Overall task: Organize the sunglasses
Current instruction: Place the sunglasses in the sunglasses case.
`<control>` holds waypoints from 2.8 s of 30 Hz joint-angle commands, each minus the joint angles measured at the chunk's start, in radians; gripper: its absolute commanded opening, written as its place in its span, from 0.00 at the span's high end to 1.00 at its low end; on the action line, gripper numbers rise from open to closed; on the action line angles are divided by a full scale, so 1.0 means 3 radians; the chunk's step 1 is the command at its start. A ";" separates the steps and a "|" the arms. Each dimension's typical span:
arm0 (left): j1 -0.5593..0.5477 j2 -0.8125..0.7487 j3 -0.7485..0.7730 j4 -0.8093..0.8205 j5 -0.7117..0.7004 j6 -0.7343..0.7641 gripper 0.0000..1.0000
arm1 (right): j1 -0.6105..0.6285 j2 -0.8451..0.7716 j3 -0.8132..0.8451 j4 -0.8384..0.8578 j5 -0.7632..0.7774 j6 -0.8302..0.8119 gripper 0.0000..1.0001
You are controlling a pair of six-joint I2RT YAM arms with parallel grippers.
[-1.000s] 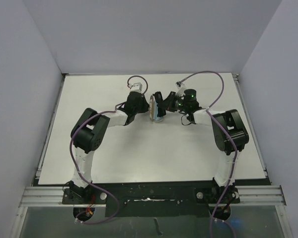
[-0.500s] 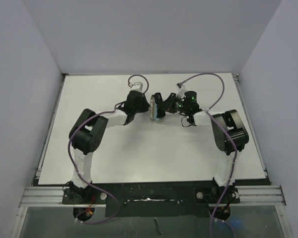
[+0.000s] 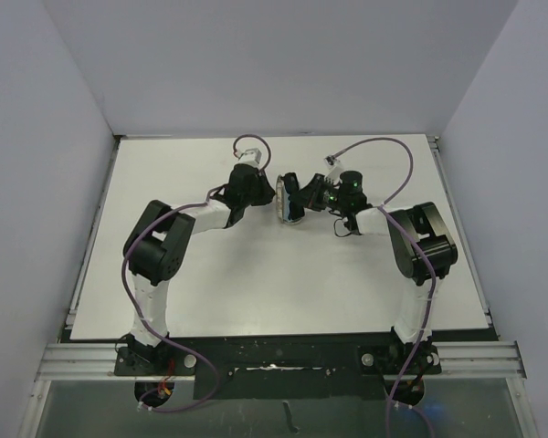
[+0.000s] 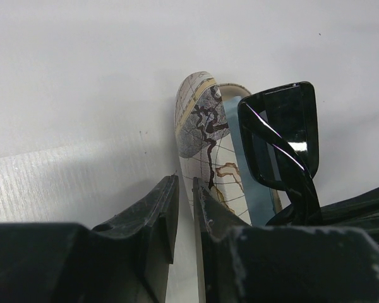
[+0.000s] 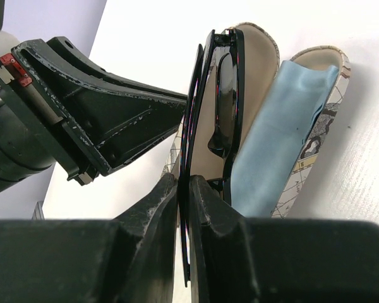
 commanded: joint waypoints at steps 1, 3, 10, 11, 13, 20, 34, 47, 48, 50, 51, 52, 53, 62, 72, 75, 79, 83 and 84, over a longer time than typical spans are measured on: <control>0.0021 -0.0222 0.0035 0.0060 0.0082 -0.0026 0.85 | -0.0002 0.0002 -0.0013 0.0392 -0.0055 0.0052 1.00; 0.0023 -0.0226 0.0032 0.0062 0.0083 -0.0028 0.85 | -0.0001 0.0036 -0.0005 0.0425 -0.0069 0.0070 1.00; 0.0023 -0.0220 0.0066 0.0008 0.0099 -0.0012 0.85 | -0.0011 0.0127 0.0016 0.0528 -0.0062 0.0098 1.00; 0.0023 -0.0225 0.0067 0.0003 0.0094 -0.0009 0.85 | -0.0015 0.0140 0.0017 0.0543 -0.0063 0.0106 1.00; 0.0023 -0.0219 0.0071 -0.0006 0.0093 -0.0005 0.85 | -0.0014 0.0168 0.0010 0.0592 -0.0067 0.0135 1.00; 0.0024 -0.0221 0.0079 -0.0047 0.0069 0.0009 0.85 | -0.0018 0.0235 -0.0016 0.0732 -0.0068 0.0189 1.00; 0.0026 -0.0283 0.0043 -0.0069 0.0041 0.0051 0.85 | -0.0055 0.0328 -0.0097 0.0902 -0.0060 0.0289 1.00; 0.0026 -0.0304 0.0022 -0.0067 0.0039 0.0056 0.85 | -0.0068 0.0452 -0.0041 0.0952 -0.0082 0.0338 1.00; 0.0027 -0.0303 0.0022 -0.0066 0.0037 0.0056 0.85 | -0.0068 0.0457 -0.0035 0.0959 -0.0081 0.0339 1.00; 0.0028 -0.0303 0.0017 -0.0064 0.0037 0.0052 0.85 | -0.0071 0.0476 -0.0026 0.0971 -0.0086 0.0351 1.00; 0.0025 -0.0306 0.0017 -0.0064 0.0038 0.0051 0.85 | -0.0069 0.0488 -0.0017 0.0981 -0.0095 0.0355 1.00; 0.0027 -0.0305 0.0014 -0.0064 0.0041 0.0051 0.85 | -0.0067 0.0502 -0.0011 0.0994 -0.0102 0.0367 1.00; 0.0026 -0.0304 0.0016 -0.0065 0.0040 0.0051 0.85 | -0.0067 0.0512 -0.0009 0.1004 -0.0103 0.0376 1.00; 0.0028 -0.0344 -0.0002 -0.0087 0.0031 0.0071 0.85 | -0.0067 0.0602 0.0008 0.1095 -0.0132 0.0448 1.00; 0.0034 -0.0361 -0.0009 -0.0090 0.0021 0.0074 0.85 | -0.0084 0.0690 -0.0017 0.1254 -0.0144 0.0589 1.00; 0.0034 -0.0361 -0.0015 -0.0082 0.0024 0.0072 0.85 | -0.0082 0.0681 -0.0033 0.1246 -0.0122 0.0599 1.00; 0.0034 -0.0356 -0.0014 -0.0071 0.0029 0.0066 0.85 | -0.0080 0.0667 -0.0038 0.1208 -0.0113 0.0609 0.98; 0.0034 -0.0360 -0.0009 -0.0064 0.0031 0.0066 0.85 | -0.0082 0.0646 -0.0016 0.1077 -0.0088 0.0611 0.98; 0.0036 -0.0359 -0.0010 -0.0064 0.0031 0.0066 0.85 | -0.0078 0.0637 -0.0009 0.1053 -0.0092 0.0610 0.98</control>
